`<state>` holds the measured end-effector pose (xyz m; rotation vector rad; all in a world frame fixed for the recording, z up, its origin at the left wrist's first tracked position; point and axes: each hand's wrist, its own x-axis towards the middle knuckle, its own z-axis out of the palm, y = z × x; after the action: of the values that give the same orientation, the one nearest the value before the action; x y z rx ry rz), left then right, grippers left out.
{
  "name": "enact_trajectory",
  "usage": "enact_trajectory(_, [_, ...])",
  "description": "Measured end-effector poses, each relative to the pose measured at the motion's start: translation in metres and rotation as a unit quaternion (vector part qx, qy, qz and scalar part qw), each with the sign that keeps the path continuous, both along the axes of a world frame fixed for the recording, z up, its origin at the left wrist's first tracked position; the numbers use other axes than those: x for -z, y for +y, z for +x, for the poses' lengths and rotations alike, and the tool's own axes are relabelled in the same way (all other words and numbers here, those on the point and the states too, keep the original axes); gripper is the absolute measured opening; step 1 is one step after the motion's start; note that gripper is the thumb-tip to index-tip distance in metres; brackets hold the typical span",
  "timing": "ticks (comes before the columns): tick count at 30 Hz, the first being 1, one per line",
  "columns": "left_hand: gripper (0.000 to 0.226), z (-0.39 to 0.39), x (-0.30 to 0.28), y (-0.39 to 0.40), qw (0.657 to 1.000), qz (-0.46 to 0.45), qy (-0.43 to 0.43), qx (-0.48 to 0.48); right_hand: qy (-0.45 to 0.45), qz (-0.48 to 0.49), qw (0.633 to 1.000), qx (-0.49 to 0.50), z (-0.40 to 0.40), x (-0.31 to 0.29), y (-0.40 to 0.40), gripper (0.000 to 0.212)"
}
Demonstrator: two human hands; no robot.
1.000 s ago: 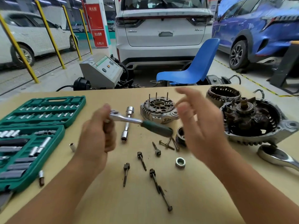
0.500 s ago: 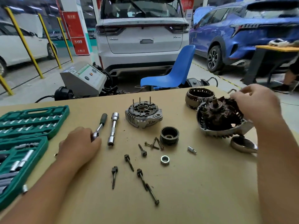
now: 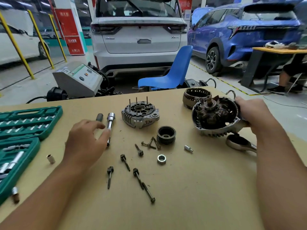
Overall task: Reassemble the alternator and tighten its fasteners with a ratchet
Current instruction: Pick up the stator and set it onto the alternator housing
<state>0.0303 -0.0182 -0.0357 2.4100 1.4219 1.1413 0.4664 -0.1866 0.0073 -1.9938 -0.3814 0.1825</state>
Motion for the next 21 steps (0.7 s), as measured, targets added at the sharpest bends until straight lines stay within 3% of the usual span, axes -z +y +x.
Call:
enact_trajectory(5, [0.017,0.022,0.0,-0.012,0.998,0.042,0.002,0.043,-0.002,0.014,0.997,-0.075,-0.011,0.002,0.009,0.044])
enact_trajectory(8, [0.021,0.026,0.003,-0.021,0.997,0.022,0.011,0.069,-0.022,0.017,0.991,-0.129,-0.021,0.004,0.019,0.045])
enact_trajectory(11, [0.035,0.033,0.0,-0.035,0.99,-0.021,0.018,0.136,-0.033,0.017,0.982,-0.183,-0.032,0.005,0.03,0.047])
enact_trajectory(15, [0.062,0.05,-0.003,-0.06,0.97,-0.056,0.094,0.217,-0.052,0.017,0.972,-0.227,-0.045,0.007,0.04,0.048])
enact_trajectory(18, [0.075,0.056,-0.002,-0.067,0.967,-0.058,0.127,0.214,-0.06,0.025,0.962,-0.265,-0.049,0.007,0.042,0.041])
enact_trajectory(21, [0.073,0.057,-0.004,-0.064,0.972,-0.059,0.119,0.195,-0.062,0.026,0.948,-0.312,-0.051,0.007,0.042,0.039])
